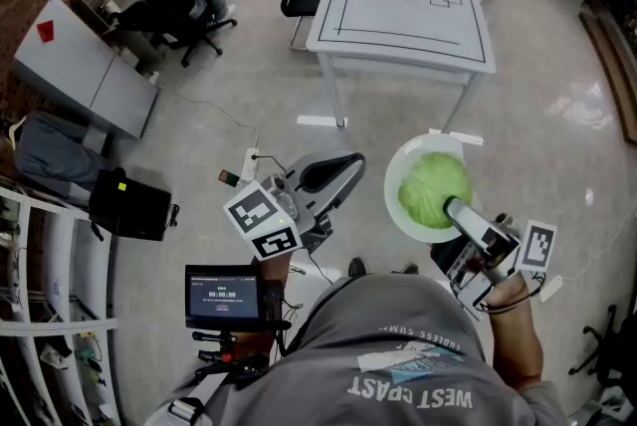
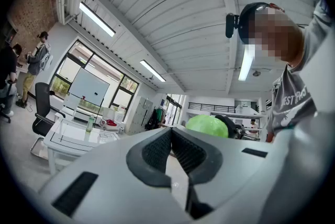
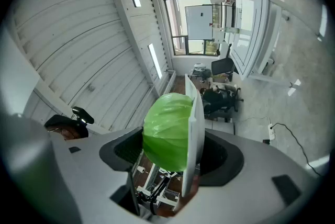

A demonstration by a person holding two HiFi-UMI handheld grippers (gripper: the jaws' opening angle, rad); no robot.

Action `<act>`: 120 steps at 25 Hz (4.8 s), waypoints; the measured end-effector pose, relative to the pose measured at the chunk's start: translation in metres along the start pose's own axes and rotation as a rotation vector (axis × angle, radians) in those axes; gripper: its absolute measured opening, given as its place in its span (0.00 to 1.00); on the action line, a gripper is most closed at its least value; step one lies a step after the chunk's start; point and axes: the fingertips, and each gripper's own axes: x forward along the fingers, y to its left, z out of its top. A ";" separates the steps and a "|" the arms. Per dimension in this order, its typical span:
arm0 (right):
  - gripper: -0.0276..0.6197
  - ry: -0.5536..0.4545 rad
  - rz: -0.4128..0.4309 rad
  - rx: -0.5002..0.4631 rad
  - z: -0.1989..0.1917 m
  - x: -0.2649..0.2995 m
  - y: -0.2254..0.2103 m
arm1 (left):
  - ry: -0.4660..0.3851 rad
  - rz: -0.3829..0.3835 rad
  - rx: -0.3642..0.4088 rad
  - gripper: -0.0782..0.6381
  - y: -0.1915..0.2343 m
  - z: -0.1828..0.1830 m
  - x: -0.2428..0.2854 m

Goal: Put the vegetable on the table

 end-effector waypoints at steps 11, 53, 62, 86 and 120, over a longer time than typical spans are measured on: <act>0.53 0.018 -0.007 0.015 0.023 -0.039 0.009 | 0.004 0.017 -0.010 0.12 -0.025 -0.012 0.039; 0.53 -0.065 -0.046 -0.002 0.091 0.028 -0.046 | 0.037 -0.025 0.026 0.12 0.066 0.014 0.050; 0.53 -0.113 -0.061 -0.030 0.083 0.066 -0.059 | 0.033 -0.068 0.040 0.12 0.099 0.023 0.022; 0.53 -0.079 -0.103 0.000 0.216 0.051 -0.083 | 0.037 0.007 -0.007 0.12 0.152 0.021 0.125; 0.53 -0.126 -0.169 -0.023 0.333 0.128 -0.157 | 0.000 0.028 -0.003 0.12 0.297 0.053 0.154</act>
